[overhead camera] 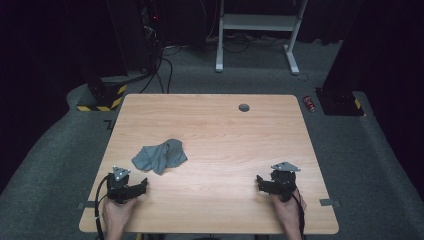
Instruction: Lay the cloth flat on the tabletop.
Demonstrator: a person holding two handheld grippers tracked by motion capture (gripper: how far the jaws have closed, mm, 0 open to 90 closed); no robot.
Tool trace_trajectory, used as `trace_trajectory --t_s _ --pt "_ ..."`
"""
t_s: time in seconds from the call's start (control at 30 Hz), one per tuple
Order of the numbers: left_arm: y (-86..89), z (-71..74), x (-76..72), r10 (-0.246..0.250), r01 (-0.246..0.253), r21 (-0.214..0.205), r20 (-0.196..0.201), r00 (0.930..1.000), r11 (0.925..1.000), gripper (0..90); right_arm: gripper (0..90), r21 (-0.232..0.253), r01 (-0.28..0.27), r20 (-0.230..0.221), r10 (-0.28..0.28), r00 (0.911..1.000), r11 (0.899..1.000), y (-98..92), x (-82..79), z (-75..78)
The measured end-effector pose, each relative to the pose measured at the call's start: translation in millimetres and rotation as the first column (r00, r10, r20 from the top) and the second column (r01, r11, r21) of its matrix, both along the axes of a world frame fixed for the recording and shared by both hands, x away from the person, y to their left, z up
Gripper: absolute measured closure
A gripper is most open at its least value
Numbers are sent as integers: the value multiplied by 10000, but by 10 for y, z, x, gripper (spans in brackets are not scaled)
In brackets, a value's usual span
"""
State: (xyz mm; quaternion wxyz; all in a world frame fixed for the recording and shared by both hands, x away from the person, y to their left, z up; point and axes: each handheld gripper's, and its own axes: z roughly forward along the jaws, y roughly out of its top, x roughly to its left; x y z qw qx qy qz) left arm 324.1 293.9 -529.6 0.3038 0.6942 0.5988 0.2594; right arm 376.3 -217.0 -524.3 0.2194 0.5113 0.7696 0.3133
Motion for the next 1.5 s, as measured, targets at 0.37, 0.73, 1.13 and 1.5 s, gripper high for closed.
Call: trace_trajectory --t_s 0.37,0.73,1.13,1.5 --pt "72 10 -49 61 -58 -408 64 10000 9992 155 136 9 15 -8 -15 10000 10000 1 -1 0" --pt "96 109 -143 20 19 -804 483 9988 9968 147 136 0 0 2 0 10000 10000 0 0 0" --pt "-68 222 -2 -707 744 -762 501 9962 9943 146 137 -2 -4 3 4 10000 10000 1 -1 0" --pt "-171 258 188 -1335 1368 -923 414 9902 9863 144 138 -1 -12 6 12 10000 10000 1 -1 0"
